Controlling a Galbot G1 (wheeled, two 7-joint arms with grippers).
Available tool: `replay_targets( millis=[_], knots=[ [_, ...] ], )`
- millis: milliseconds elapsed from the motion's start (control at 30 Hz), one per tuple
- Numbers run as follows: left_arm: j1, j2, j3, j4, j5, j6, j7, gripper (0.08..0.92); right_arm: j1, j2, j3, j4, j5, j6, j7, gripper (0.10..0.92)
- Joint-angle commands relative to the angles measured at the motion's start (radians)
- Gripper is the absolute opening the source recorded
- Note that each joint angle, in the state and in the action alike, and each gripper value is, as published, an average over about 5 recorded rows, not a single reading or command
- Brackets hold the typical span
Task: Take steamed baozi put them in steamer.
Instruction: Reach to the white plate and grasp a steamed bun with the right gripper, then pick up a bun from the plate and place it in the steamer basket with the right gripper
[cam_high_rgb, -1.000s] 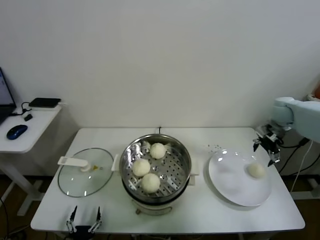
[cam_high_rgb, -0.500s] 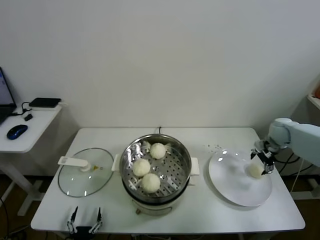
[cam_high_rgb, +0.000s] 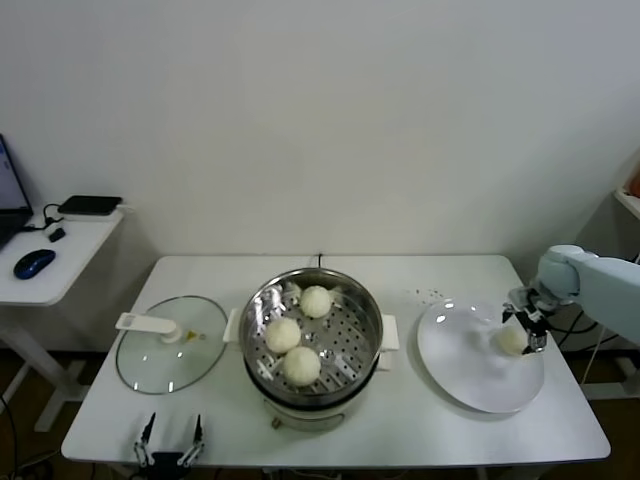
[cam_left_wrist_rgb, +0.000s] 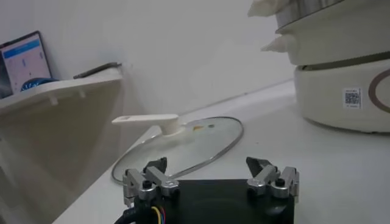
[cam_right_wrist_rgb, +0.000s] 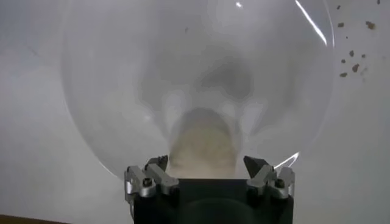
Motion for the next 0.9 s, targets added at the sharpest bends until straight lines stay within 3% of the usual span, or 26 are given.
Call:
replay_targets(
  millis=[33,300,467,700,900],
  knots=[
    [-0.001,-0.045,-0.001,0.002,0.000,0.001,0.000,0.823,-0.019,-0.001,0.019,-0.011,-0.005,-0.001,-0.019,0.800],
    [0.002,-0.045,-0.004,-0.004,-0.001,0.000,-0.001,0.823,0.017,-0.005,-0.011,0.015,0.008,-0.008,-0.022,0.592],
    [0.003,-0.045,-0.004,-0.011,-0.001,0.001,0.000,0.823,0.215,-0.011,-0.182,0.136,0.101,-0.025,-0.032,0.509],
    [0.006,-0.044,0.000,-0.016,-0.001,0.000,0.000,0.823,0.621,0.045,-0.465,0.396,0.313,-0.066,-0.054,0.515],
    [0.006,-0.042,0.014,-0.023,0.001,0.004,0.000,0.823,0.843,0.127,-0.564,0.609,0.611,-0.259,0.008,0.527]
  ],
)
